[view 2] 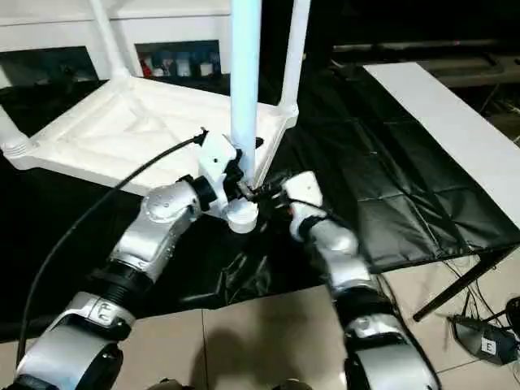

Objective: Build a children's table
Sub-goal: Rotate table base

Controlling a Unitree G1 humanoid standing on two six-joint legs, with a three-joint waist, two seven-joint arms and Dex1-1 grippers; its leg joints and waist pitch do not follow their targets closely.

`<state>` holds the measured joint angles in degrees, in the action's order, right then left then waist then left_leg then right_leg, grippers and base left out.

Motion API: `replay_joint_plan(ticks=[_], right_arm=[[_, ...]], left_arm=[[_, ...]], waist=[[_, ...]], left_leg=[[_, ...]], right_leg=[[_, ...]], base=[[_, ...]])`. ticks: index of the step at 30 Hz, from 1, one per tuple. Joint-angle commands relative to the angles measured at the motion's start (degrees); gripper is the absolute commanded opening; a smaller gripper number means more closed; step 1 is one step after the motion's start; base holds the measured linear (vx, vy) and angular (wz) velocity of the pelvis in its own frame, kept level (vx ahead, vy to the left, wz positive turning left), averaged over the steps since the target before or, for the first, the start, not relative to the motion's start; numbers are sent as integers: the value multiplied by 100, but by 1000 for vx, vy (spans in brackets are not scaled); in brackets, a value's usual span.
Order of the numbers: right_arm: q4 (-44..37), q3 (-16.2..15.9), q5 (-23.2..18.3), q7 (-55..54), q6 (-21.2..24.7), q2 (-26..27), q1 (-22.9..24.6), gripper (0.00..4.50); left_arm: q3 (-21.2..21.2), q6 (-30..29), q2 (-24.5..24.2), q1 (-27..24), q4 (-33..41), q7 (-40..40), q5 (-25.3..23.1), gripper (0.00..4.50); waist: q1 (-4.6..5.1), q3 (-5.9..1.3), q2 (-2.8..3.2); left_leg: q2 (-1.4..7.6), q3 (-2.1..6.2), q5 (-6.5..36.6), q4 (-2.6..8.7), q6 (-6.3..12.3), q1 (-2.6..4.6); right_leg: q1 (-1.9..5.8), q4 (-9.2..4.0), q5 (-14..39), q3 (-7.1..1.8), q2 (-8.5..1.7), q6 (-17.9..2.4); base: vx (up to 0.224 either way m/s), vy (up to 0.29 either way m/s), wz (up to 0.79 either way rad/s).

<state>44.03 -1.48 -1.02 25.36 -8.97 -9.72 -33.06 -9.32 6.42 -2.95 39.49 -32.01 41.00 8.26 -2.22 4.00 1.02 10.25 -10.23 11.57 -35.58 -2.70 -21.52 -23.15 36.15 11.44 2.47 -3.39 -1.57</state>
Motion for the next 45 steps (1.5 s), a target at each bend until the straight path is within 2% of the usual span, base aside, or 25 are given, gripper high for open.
replay_joint_plan(ticks=[1,2,7,8,11,13,16,17,19,21,23,25,26,28,32,33,35,36,37,38,39,40,41,44,45], right_arm=[[-505,34,-115,227,36,-199,289,418],[-622,40,-136,276,56,-267,360,418],[-1118,104,-194,421,229,-488,632,418],[-1291,97,-166,511,268,-605,725,418],[-1523,114,-223,601,389,-703,821,418],[-1588,112,-232,605,436,-724,851,418],[-1910,57,-222,651,639,-849,1017,418],[-1976,67,-201,646,690,-868,1062,418],[-2058,81,-176,638,752,-882,1113,418],[-2159,40,-212,714,815,-894,1157,418],[-2250,-46,-211,825,847,-920,1182,418],[-2315,-101,-194,903,871,-939,1197,418],[-2362,-130,-197,962,900,-946,1205,418],[-2555,-234,-220,1157,1048,-995,1261,418],[-2781,-368,-200,1336,1181,-1093,1334,418],[-3026,-451,-277,1574,1329,-1176,1400,418],[-3262,-514,-399,1807,1471,-1254,1456,418],[-3613,-610,-593,2153,1732,-1396,1532,418],[-3622,-613,-597,2162,1739,-1400,1534,418],[-3874,-689,-725,2433,1958,-1547,1594,418],[-4176,-774,-844,2744,2200,-1743,1675,418],[-4307,-817,-881,2861,2324,-1842,1709,418],[-4380,-842,-897,2920,2398,-1898,1727,418],[-4659,-969,-879,3151,2581,-2128,1815,418],[-4705,-980,-874,3160,2622,-2145,1825,418]], left_arm=[[-105,-154,-239,-145,274,603,143,444],[-153,-180,-333,-200,317,747,149,444],[-128,-448,-693,-328,470,1242,288,444],[-163,-533,-978,-266,409,1478,207,444],[-121,-572,-1219,-116,245,1650,144,444],[-120,-604,-1282,-68,184,1643,92,444],[-306,-466,-1628,132,-101,1652,-384,444],[-410,-456,-1749,209,-177,1659,-563,444],[-560,-471,-1898,311,-266,1701,-782,444],[-842,-459,-2052,505,-412,1885,-1091,444],[-1082,-351,-2136,699,-567,2004,-1360,444],[-1196,-185,-2150,837,-756,1960,-1561,444],[-1246,-89,-2142,922,-894,1919,-1663,444],[-1483,202,-2098,1187,-1423,1804,-2018,444],[-1663,354,-2024,1359,-1868,1768,-2219,444],[-1852,464,-2001,1494,-2195,1716,-2461,444],[-1941,477,-1969,1574,-2416,1708,-2573,444],[-2035,604,-1942,1683,-2685,1647,-2742,444],[-2037,608,-1941,1685,-2691,1645,-2746,428],[-2043,644,-1908,1754,-2833,1610,-2785,428],[-2070,774,-1861,1855,-3021,1518,-2859,428],[-2055,784,-1823,1900,-3120,1539,-2852,428],[-2048,793,-1801,1926,-3180,1559,-2849,414],[-2187,947,-1740,2057,-3399,1484,-3020,389],[-2212,975,-1716,2090,-3456,1456,-3069,387]], waist=[[-29,-505,14],[-57,-497,16],[-20,-465,39],[-22,-461,51],[7,-431,45],[9,-435,47],[30,-444,51],[28,-454,11],[22,-460,42],[28,-455,24],[15,-457,32],[9,-457,23],[2,-461,37],[-1,-455,23],[-25,-465,21],[-29,-467,43],[-36,-470,29],[-47,-469,73],[-55,-471,50],[-47,-468,47],[-67,-465,44],[-84,-470,51],[-105,-466,54],[-140,-456,45],[-151,-456,67]], left_leg=[[275,87,303,356,813,50],[291,93,360,367,802,60],[286,76,733,406,561,88],[281,81,836,417,481,94],[266,84,937,436,355,93],[264,83,906,433,323,92],[259,95,815,433,314,77],[260,93,745,431,338,78],[262,99,636,425,364,77],[251,95,608,425,366,69],[262,97,598,423,362,69],[257,98,577,420,386,67],[260,100,549,416,388,66],[241,92,596,410,409,67],[251,102,540,410,415,59],[254,108,524,407,429,58],[247,109,536,403,488,58],[255,123,543,403,510,53],[256,122,567,403,530,60],[268,134,563,409,533,41],[265,127,626,401,554,65],[278,134,628,400,544,69],[298,136,639,407,540,80],[293,132,730,412,458,78],[295,138,744,413,409,86]], right_leg=[[379,-311,-715,-249,-467,-1771],[382,-317,-599,-254,-467,-1727],[353,-382,-50,-258,-443,-1676],[348,-395,139,-256,-440,-1616],[351,-433,459,-266,-435,-1489],[354,-435,495,-273,-439,-1460],[360,-424,383,-269,-431,-1431],[361,-421,335,-270,-433,-1409],[357,-403,242,-271,-439,-1396],[360,-410,249,-271,-442,-1405],[360,-402,236,-277,-453,-1424],[363,-409,178,-274,-452,-1423],[370,-397,113,-275,-464,-1454],[367,-417,145,-272,-442,-1426],[385,-405,26,-275,-462,-1462],[386,-393,-34,-274,-464,-1490],[402,-402,-112,-277,-455,-1457],[410,-395,-139,-273,-476,-1485],[420,-419,-139,-271,-466,-1467],[425,-390,-197,-271,-479,-1515],[417,-421,-139,-266,-464,-1523],[430,-411,-141,-271,-474,-1521],[411,-411,-123,-275,-492,-1545],[405,-436,44,-279,-490,-1559],[401,-428,81,-278,-497,-1565]], base=[[0,0,0],[0,0,0],[0,0,0],[0,0,0],[0,0,0],[0,0,0],[0,0,0],[0,0,0],[0,0,0],[0,0,0],[0,0,0],[0,0,0],[0,0,0],[0,0,0],[0,0,0],[0,0,0],[0,0,0],[0,0,0],[0,0,0],[0,0,0],[0,0,0],[0,0,0],[0,0,0],[0,0,0],[0,0,0]])
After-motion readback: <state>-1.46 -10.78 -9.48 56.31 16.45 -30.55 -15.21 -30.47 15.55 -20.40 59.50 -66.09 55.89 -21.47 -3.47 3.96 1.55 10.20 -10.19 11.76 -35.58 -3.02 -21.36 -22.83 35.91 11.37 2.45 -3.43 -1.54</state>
